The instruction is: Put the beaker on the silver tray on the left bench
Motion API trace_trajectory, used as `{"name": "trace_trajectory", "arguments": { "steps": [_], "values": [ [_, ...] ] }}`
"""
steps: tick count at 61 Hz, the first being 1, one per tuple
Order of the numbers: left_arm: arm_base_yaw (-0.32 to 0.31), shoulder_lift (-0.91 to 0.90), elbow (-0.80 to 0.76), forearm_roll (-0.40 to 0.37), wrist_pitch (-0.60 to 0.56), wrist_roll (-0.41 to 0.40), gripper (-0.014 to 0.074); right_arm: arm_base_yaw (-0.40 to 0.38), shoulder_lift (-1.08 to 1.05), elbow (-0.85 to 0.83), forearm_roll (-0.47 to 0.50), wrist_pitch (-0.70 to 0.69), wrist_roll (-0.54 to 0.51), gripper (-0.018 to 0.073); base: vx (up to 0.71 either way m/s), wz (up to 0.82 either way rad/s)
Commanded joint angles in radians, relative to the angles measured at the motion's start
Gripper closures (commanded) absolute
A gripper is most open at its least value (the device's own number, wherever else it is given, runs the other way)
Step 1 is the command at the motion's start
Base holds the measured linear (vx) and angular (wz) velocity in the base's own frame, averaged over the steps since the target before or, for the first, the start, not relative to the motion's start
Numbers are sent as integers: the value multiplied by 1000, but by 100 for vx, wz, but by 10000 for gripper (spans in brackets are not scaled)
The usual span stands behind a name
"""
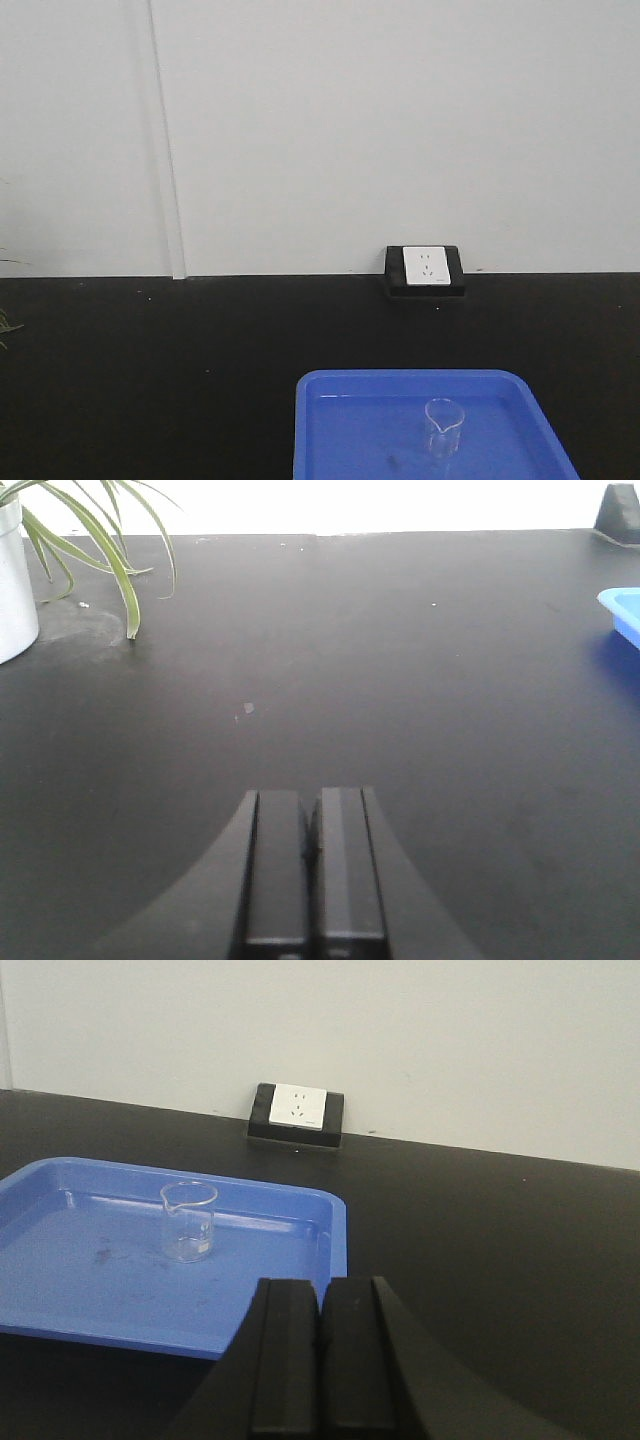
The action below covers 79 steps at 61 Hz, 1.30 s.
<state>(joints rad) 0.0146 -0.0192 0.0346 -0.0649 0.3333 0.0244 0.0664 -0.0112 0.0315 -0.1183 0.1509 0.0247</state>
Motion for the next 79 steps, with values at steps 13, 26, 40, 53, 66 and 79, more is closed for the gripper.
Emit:
{"name": "trace_trajectory", "arguments": {
  "steps": [13, 26, 40, 53, 66, 79],
  "values": [
    [-7, -8, 18, -5, -84, 0, 595, 0, -11, 5, -6, -79, -8, 571, 0, 0],
    [-7, -8, 18, -5, -84, 0, 595, 0, -11, 5, -6, -79, -8, 571, 0, 0],
    [-7, -8, 18, -5, -84, 0, 595, 0, -11, 5, -6, -81, -8, 571, 0, 0],
    [-7, -8, 18, -5, -84, 0, 595, 0, -11, 5, -7, -91, -8, 571, 0, 0],
    [-7, -8, 18, -5, -84, 0, 595, 0, -11, 5, -7, -199, -8, 571, 0, 0],
    [-7, -8, 19, -5, -84, 0, 595, 0, -11, -10, 7, -396, 77, 571, 0, 0]
  ]
}}
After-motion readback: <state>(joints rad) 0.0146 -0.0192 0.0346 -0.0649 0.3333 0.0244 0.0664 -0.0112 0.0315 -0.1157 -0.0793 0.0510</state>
